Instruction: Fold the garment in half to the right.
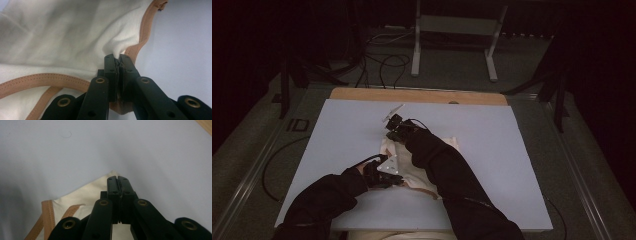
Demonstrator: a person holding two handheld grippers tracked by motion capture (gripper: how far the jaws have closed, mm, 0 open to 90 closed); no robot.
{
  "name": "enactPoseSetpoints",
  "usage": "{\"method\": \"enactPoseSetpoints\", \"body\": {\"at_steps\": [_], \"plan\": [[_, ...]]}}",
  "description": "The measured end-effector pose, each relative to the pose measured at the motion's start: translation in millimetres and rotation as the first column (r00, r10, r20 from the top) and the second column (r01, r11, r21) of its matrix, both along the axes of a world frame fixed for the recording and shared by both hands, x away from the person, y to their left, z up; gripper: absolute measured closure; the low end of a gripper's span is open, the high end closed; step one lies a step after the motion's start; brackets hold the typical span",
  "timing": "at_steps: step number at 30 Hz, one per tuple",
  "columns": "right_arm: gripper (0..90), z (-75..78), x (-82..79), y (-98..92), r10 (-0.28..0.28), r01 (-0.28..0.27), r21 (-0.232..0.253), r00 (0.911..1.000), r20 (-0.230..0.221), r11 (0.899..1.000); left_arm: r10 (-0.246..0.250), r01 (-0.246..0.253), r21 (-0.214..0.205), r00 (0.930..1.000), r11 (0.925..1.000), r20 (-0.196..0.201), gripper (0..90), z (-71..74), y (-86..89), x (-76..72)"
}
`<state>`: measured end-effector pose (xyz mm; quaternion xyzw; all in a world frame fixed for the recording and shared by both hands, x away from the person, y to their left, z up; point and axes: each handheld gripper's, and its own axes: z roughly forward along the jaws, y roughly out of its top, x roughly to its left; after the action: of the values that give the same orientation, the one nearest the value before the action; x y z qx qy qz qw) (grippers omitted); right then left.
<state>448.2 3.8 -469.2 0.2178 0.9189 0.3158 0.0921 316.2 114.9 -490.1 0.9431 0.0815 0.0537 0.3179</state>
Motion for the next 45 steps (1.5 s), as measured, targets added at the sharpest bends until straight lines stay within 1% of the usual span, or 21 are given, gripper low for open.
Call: {"method": "enactPoseSetpoints", "body": {"at_steps": [3,7,9,12,16,18,19,20,23,24,27,28,29,30,31,32,35,38,39,40,45], "plan": [[89.4,2.9,-0.5,-3.0,0.000,0.000,0.002,1.0000,0.005,1.000,-0.006,0.006,0.009,1.0000,0.9999,0.005,86.8,2.6,-1.1,0.5],[89.4,6.8,-2.1,-6.6,-0.004,0.004,0.009,0.9999,0.012,1.000,-0.011,0.011,0.011,0.9999,0.9999,0.008,86.8,6.3,-3.7,0.0],[89.4,9.1,-2.8,-9.1,-0.001,0.000,0.012,0.9998,0.019,1.000,-0.022,0.021,0.022,0.9997,0.9995,0.012,86.8,8.4,-4.9,0.5],[89.5,13.1,-3.7,-13.0,0.001,-0.001,0.013,0.9996,0.028,1.000,-0.020,0.020,0.020,0.9997,0.9996,0.012,86.8,9.3,-6.3,0.4],[89.5,17.9,-4.3,-20.0,-0.006,0.005,0.022,0.9994,0.035,1.000,-0.029,0.029,0.035,0.9994,0.9990,0.019,86.8,13.1,-9.3,1.4],[89.5,18.6,-4.2,-21.7,-0.006,0.005,0.026,0.9993,0.038,1.000,-0.029,0.028,0.034,0.9994,0.9990,0.017,86.8,14.1,-10.1,1.4],[89.4,19.7,-4.8,-23.2,-0.008,0.007,0.027,0.9992,0.040,1.000,-0.036,0.035,0.037,0.9991,0.9987,0.022,86.8,16.5,-11.3,2.0],[89.5,21.5,-5.8,-26.8,-0.009,0.008,0.033,0.9990,0.045,0.999,-0.034,0.033,0.031,0.9992,0.9990,0.020,86.8,16.5,-11.9,1.7],[89.5,22.9,-6.2,-30.9,-0.019,0.017,0.040,0.9985,0.051,0.999,-0.037,0.037,0.029,0.9990,0.9989,0.023,86.8,18.3,-14.1,2.7],[89.5,23.7,-6.3,-32.3,-0.019,0.016,0.039,0.9984,0.053,0.999,-0.042,0.041,0.037,0.9987,0.9985,0.028,86.7,19.5,-14.8,3.2],[89.5,25.3,-7.2,-34.6,-0.022,0.020,0.041,0.9981,0.057,0.999,-0.049,0.047,0.038,0.9984,0.9981,0.029,86.7,21.5,-16.6,3.3],[89.5,28.8,-8.7,-38.8,-0.025,0.022,0.046,0.9975,0.066,0.999,-0.048,0.047,0.040,0.9985,0.9981,0.028,86.8,23.1,-19.1,3.1],[89.5,30.1,-9.2,-40.6,-0.027,0.024,0.049,0.9973,0.068,0.999,-0.056,0.054,0.048,0.9978,0.9974,0.035,86.8,24.1,-19.8,3.6],[89.5,30.1,-9.2,-40.6,-0.027,0.024,0.049,0.9973,0.068,0.999,-0.056,0.054,0.048,0.9978,0.9974,0.035,86.7,24.1,-19.8,3.6],[89.5,33.3,-10.8,-44.8,-0.028,0.024,0.053,0.9965,0.078,0.998,-0.056,0.055,0.045,0.9979,0.9975,0.032,86.7,25.0,-21.6,3.6],[89.5,34.1,-11.3,-46.3,-0.028,0.023,0.057,0.9962,0.082,0.998,-0.062,0.060,0.052,0.9975,0.9969,0.035,86.7,25.8,-22.2,4.2],[89.4,36.8,-13.8,-52.2,-0.032,0.026,0.062,0.9953,0.092,0.998,-0.068,0.066,0.054,0.9971,0.9964,0.034,86.7,26.6,-25.0,4.4],[89.5,38.5,-15.1,-57.0,-0.037,0.031,0.063,0.9950,0.093,0.998,-0.075,0.073,0.064,0.9964,0.9953,0.039,86.8,27.2,-26.7,4.4],[89.5,39.7,-15.9,-62.3,-0.038,0.032,0.067,0.9944,0.098,0.997,-0.074,0.071,0.063,0.9966,0.9955,0.036,86.7,27.2,-28.7,4.0],[89.4,40.3,-16.4,-65.2,-0.042,0.035,0.069,0.9943,0.098,0.997,-0.080,0.077,0.071,0.9959,0.9945,0.042,86.7,27.9,-29.5,4.4],[89.5,42.3,-18.7,-79.1,-0.067,0.058,0.082,0.9926,0.102,0.995,-0.093,0.090,0.071,0.9948,0.9934,0.042,86.7,28.2,-35.2,4.4]]}}
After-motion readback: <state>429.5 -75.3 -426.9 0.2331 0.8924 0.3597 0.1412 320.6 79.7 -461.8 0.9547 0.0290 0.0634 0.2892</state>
